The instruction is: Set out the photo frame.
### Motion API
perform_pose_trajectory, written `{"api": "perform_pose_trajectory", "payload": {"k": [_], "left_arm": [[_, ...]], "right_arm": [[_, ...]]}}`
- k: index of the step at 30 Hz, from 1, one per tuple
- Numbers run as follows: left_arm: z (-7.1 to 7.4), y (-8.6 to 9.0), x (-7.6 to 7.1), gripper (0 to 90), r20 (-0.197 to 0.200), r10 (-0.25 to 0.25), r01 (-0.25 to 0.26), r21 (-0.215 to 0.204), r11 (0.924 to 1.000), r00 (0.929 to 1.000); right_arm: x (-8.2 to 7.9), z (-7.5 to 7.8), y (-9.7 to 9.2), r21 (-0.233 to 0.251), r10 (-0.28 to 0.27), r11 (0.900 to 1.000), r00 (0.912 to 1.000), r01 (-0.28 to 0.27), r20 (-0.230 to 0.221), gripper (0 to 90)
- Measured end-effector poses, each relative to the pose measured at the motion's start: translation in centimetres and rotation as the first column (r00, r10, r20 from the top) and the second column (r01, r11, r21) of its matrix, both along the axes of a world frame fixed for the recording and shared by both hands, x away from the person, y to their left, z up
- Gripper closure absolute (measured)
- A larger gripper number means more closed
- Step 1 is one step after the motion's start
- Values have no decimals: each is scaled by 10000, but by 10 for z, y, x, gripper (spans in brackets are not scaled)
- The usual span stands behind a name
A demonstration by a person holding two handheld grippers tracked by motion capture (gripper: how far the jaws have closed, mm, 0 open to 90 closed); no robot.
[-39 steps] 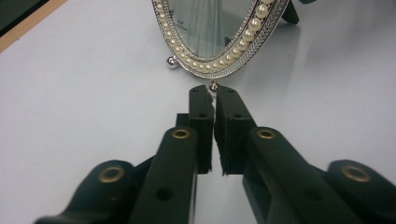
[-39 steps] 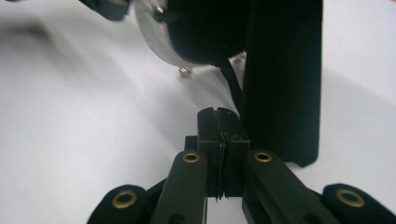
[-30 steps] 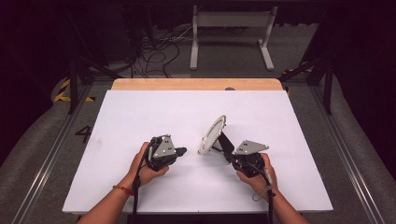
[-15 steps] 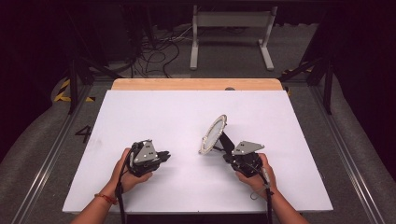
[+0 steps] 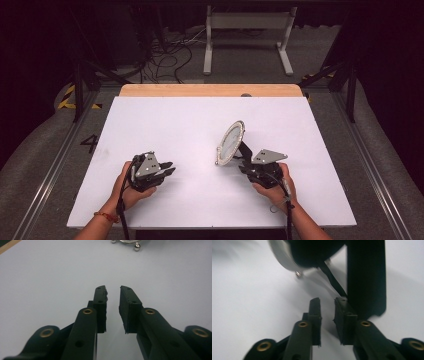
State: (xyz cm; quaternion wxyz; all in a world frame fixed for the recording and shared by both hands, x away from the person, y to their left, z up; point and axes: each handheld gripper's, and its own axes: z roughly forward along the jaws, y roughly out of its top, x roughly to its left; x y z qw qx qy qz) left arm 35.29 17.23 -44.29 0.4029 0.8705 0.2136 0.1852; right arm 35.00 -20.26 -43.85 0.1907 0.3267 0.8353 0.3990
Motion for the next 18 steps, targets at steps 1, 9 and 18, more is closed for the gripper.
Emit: {"api": "perform_pose_trajectory", "payload": {"k": [1, 9, 18], "left_arm": [[-1, -1, 0, 732, -16, 15, -15, 3, 10000, 10000], [-5, -9, 0, 608, -123, -50, 51, 114, 9999, 9999], [-6, -12, 1, 547, -194, -91, 92, 57, 9999, 9998]], "right_arm": [[-2, 3, 3, 203, 70, 9998, 9999, -72, 115, 695], [-5, 8, 30, 1265, -485, 9909, 9987, 461, 157, 505], [5, 4, 48, 2169, -1420, 9659, 9898, 1414, -125, 426]]}}
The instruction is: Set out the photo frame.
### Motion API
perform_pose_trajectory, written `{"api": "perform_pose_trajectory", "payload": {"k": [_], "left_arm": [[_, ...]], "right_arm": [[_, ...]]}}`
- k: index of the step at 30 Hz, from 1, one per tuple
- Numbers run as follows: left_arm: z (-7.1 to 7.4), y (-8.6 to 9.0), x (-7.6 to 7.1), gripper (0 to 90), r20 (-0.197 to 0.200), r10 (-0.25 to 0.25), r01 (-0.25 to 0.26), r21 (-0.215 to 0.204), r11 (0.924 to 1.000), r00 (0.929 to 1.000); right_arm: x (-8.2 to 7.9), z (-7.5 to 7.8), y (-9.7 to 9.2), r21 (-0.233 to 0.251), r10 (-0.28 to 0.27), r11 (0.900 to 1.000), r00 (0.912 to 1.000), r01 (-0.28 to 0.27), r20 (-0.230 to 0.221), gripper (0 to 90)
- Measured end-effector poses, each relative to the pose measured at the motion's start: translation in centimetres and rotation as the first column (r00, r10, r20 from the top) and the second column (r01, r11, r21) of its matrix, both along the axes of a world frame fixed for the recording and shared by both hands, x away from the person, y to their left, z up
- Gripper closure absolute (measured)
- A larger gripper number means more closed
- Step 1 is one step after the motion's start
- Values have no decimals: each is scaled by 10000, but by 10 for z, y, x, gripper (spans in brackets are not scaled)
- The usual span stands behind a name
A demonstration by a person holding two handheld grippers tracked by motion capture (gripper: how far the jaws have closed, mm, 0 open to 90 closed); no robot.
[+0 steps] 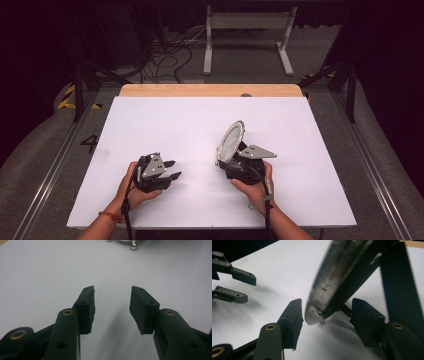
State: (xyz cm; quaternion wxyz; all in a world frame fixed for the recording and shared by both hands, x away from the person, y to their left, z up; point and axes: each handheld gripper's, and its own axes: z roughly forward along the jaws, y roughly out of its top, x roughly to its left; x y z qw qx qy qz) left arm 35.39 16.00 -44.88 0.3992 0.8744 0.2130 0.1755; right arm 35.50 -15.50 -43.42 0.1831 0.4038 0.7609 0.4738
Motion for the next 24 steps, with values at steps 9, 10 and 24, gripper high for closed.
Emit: {"api": "perform_pose_trajectory", "payload": {"k": [9, 10, 24], "left_arm": [[-1, -6, 0, 511, -43, -117, 117, 110, 9999, 9999], [-1, -6, 0, 508, -43, -117, 117, 110, 9999, 9999], [2, 0, 1, 481, 121, 19, -20, 121, 9999, 9999]], "right_arm": [[4, -2, 0, 72, -73, 9999, 9996, 71, 263, 516], [4, -2, 0, 72, -73, 9999, 9996, 71, 263, 516], [-3, -1, -5, 212, -178, 9996, 9996, 173, 228, 462]]}}
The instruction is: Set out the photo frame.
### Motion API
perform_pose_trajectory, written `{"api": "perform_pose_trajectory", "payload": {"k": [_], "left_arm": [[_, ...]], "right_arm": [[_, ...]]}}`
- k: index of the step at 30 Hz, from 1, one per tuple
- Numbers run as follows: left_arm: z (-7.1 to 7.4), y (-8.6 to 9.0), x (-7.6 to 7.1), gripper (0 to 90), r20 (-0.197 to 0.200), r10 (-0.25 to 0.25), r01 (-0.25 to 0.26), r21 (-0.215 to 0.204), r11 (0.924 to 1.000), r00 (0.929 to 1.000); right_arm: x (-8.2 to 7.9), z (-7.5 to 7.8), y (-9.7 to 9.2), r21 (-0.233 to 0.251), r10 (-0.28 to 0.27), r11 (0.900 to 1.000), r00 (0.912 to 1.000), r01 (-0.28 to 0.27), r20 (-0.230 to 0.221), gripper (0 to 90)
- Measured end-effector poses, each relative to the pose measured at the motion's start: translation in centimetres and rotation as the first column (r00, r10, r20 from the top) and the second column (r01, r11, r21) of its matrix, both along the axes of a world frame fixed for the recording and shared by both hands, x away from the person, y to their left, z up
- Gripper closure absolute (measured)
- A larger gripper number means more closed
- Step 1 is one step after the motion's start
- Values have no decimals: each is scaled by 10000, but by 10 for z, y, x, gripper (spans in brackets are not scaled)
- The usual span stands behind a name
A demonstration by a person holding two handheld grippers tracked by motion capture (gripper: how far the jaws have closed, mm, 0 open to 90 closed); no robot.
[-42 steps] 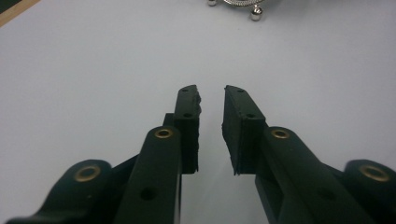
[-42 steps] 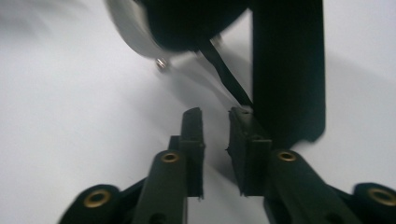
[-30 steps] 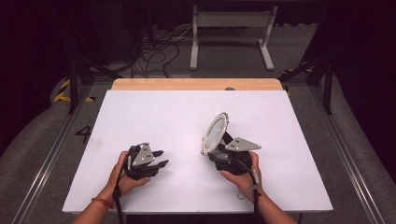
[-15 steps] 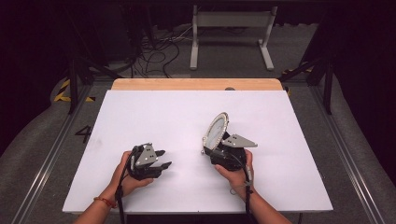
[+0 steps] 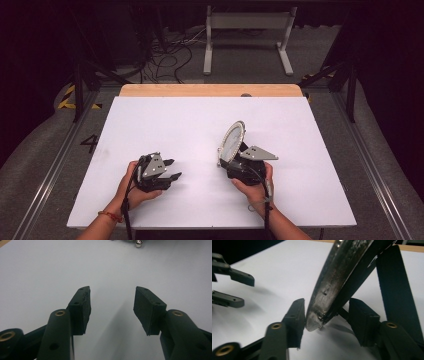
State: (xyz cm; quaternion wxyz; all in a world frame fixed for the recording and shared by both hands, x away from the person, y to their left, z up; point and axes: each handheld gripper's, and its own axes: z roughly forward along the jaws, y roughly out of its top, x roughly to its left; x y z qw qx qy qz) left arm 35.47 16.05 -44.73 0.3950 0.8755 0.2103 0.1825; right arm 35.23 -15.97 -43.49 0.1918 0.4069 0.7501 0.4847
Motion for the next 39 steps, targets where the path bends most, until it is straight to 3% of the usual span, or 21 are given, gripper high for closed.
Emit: {"api": "perform_pose_trajectory", "payload": {"k": [12, 27, 33, 36, 39], "left_arm": [[0, -2, 1, 455, -8, -72, 72, 66, 10000, 10000], [1, -2, 0, 431, 8, -160, 160, 182, 9997, 9999], [1, -2, 0, 409, -31, -66, 66, 73, 10000, 10000], [1, -3, -1, 400, -21, -57, 57, -39, 10000, 10000], [1, -4, -1, 368, -19, -22, 21, -226, 9997, 10000]], "right_arm": [[6, -2, -3, 309, 122, 9995, 9999, -120, -57, 561], [11, -1, -17, 346, 1052, 9940, 9931, -1035, -513, 619], [12, 0, -19, 332, 1168, 9928, 9915, -1150, -580, 610], [13, -1, -17, 299, 927, 9954, 9945, -913, -497, 510], [14, -4, -13, 444, 880, 9953, 9945, -856, -566, 511]]}}
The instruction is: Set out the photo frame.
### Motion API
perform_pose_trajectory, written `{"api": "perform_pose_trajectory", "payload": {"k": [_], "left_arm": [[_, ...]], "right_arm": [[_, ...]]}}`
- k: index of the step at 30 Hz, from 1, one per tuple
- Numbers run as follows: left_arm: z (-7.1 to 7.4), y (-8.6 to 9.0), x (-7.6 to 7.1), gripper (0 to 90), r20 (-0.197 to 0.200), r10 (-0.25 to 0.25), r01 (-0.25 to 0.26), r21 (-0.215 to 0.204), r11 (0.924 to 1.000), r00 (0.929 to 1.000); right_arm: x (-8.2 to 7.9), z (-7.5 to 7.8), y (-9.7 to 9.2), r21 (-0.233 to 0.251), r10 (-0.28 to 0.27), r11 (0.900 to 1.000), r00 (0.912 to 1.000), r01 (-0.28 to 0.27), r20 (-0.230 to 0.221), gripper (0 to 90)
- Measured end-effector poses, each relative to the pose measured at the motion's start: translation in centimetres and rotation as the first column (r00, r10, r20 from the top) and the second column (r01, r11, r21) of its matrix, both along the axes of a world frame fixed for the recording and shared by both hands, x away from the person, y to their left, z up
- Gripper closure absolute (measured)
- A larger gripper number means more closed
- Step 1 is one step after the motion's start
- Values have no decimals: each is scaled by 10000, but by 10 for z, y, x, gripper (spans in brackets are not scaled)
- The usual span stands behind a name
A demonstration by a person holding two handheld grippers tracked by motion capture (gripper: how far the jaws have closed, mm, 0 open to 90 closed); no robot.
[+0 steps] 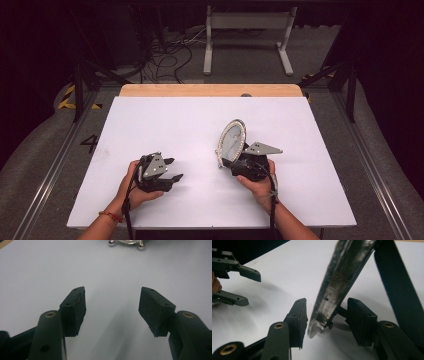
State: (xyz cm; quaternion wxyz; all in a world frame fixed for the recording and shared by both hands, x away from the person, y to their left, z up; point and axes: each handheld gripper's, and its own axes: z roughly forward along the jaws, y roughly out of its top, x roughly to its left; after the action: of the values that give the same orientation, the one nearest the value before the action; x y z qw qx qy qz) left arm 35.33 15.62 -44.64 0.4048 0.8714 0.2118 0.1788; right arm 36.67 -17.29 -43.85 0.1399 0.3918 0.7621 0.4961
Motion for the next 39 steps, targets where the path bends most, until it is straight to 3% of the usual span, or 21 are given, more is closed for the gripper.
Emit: {"api": "perform_pose_trajectory", "payload": {"k": [5, 8, 11, 15, 19, 25, 31, 35, 37, 39], "left_arm": [[-3, -5, -2, 344, -129, -108, 108, 41, 9999, 9999], [-4, -7, -2, 339, -190, -184, 186, 139, 9997, 9997], [-5, -9, -3, 349, -262, -383, 390, 239, 9990, 9989], [-6, -11, -4, 349, -313, -498, 509, 349, 9981, 9983], [-7, -12, -4, 344, -387, -541, 555, 353, 9978, 9978], [-5, -13, -5, 343, -422, -672, 671, -35, 9977, 9968], [-2, -20, -3, 326, -359, -749, 744, -149, 9971, 9965], [2, -27, 1, 308, -373, -782, 775, -206, 9968, 9962], [3, -30, 3, 262, -363, -737, 723, -374, 9967, 9966], [8, -36, 10, 245, -417, -597, 553, -1000, 9934, 9973]], "right_arm": [[1, -2, 3, -79, -127, 9999, 9999, 128, 80, 591], [3, -4, 0, 228, -7, 9997, 10000, 9, -87, 596], [3, -4, -1, 165, 71, 9998, 9999, -69, -117, 611], [6, -4, -6, 313, 274, 9992, 9993, -265, -271, 703], [8, -4, -8, 287, 531, 9982, 9980, -521, -356, 713], [9, -2, -12, 367, 885, 9956, 9937, -861, -693, 719], [10, 1, -20, 312, 1545, 9879, 9821, -1520, -1078, 733], [10, 3, -22, 320, 1586, 9872, 9815, -1561, -1074, 717], [8, 5, -21, 168, 1373, 9905, 9862, -1363, -922, 614], [6, 7, -21, 210, 1362, 9906, 9875, -1349, -791, 601]]}}
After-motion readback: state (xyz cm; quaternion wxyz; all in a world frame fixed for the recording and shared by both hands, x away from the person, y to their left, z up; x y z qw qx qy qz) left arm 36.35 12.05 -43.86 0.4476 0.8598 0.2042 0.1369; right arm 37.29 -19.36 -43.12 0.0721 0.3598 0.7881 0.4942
